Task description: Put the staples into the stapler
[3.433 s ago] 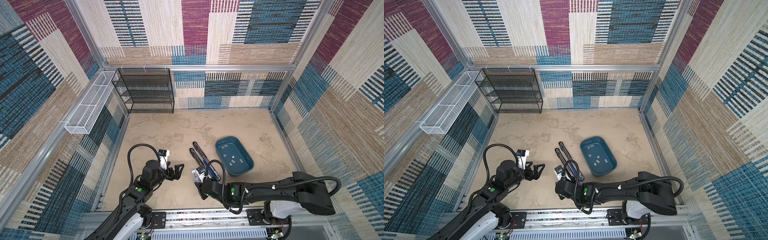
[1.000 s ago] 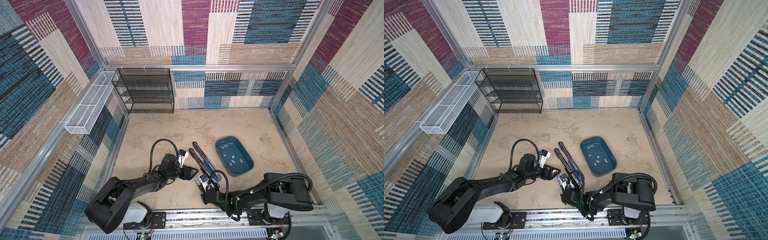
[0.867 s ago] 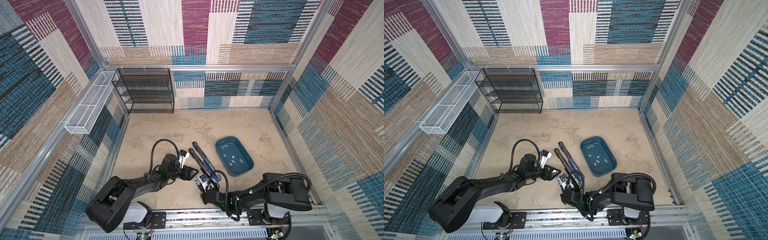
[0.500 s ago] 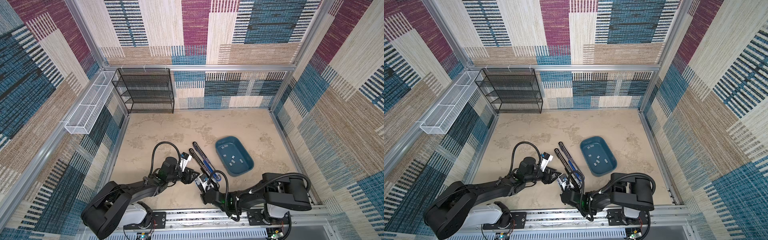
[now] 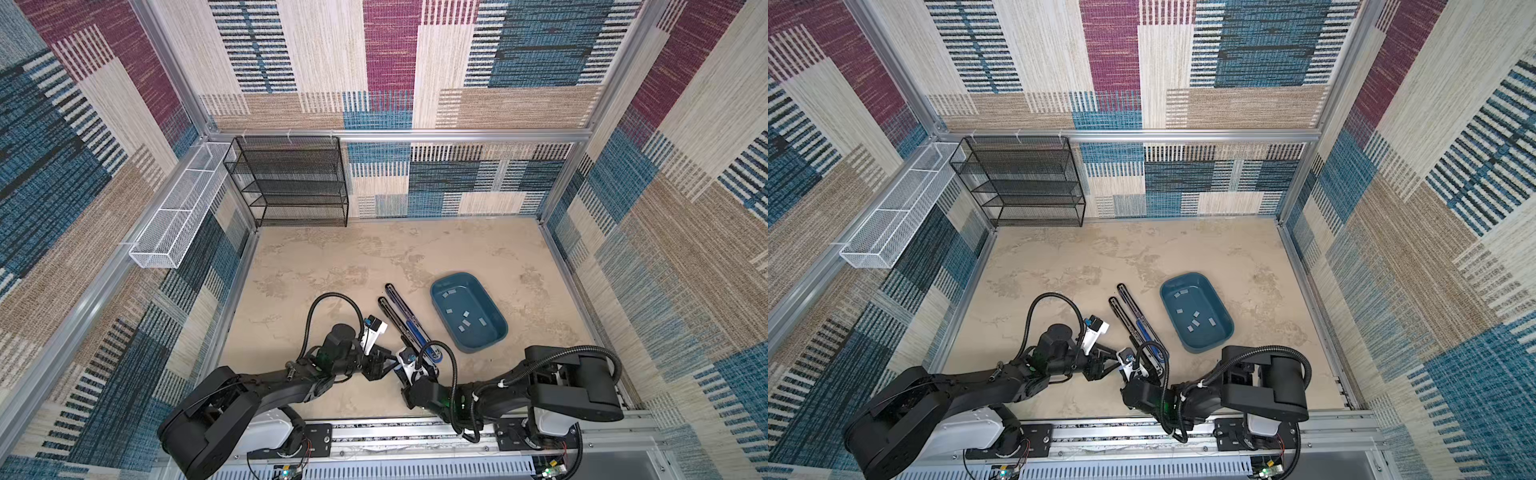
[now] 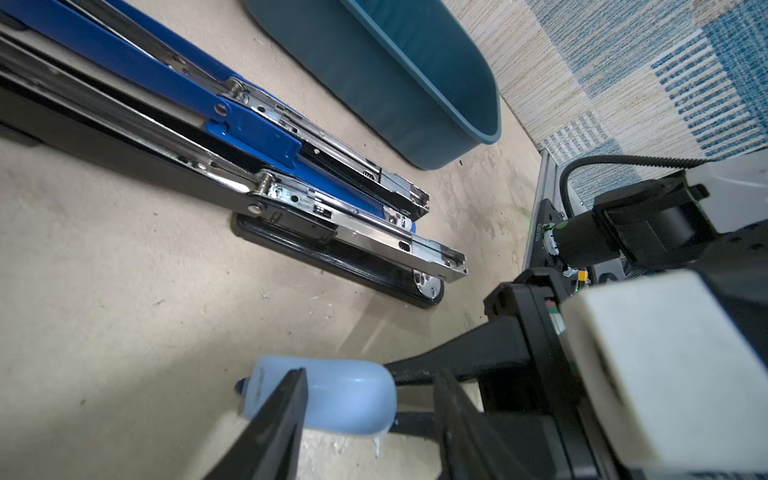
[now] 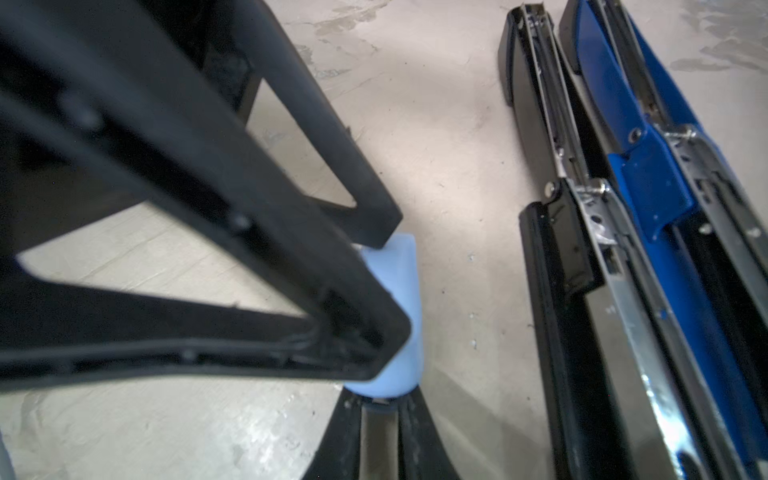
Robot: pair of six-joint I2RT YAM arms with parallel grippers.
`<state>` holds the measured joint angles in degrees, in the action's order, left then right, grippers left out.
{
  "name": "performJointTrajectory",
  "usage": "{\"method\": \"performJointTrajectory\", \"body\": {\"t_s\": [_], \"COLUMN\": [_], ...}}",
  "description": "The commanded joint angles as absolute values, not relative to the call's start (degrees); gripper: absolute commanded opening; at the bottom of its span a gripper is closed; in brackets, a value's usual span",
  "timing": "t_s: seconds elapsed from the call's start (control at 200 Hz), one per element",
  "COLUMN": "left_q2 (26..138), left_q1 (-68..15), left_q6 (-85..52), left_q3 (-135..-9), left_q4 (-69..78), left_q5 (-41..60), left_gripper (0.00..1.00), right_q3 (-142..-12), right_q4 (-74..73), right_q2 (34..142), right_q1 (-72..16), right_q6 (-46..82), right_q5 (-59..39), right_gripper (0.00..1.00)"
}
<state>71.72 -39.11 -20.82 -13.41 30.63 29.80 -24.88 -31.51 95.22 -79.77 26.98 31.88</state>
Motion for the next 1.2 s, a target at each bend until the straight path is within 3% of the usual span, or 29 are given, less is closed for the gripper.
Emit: {"method": "performJointTrajectory", "body": {"t_s": [0.0, 0.085, 0.536, 0.881, 1.192], "left_q2": [71.30, 70.76, 68.13, 72.79, 73.48], "left_q1": [-39.20, -39.18, -39.20, -39.33, -39.34], "left_q6": [-17.67, -17.16, -15.02, -14.39, -14.68], "left_q3": [-13.09, -13.08, -13.53, -14.65, -14.03], "left_q4": [31.55, 30.27, 25.90, 27.53, 29.18], "left_q5": [26.94, 24.90, 19.69, 20.63, 20.77], "left_gripper": [0.53, 0.53, 0.53, 0.52, 0.52], "right_q3": [-24.90, -24.58, -21.36, -25.36, -25.31], "right_q4": [-31.65, -31.63, -32.52, -29.46, -28.71], "right_q2": [93.92, 92.44, 82.56, 87.05, 90.02], "right_q1": [-79.80, -79.80, -79.85, -79.80, -79.80], "right_q6": [27.20, 26.37, 23.07, 23.98, 26.25], "right_q5": [31.82, 30.79, 28.75, 32.06, 32.17], "right_gripper": [0.23, 0.31, 0.36, 0.23, 0.20]}}
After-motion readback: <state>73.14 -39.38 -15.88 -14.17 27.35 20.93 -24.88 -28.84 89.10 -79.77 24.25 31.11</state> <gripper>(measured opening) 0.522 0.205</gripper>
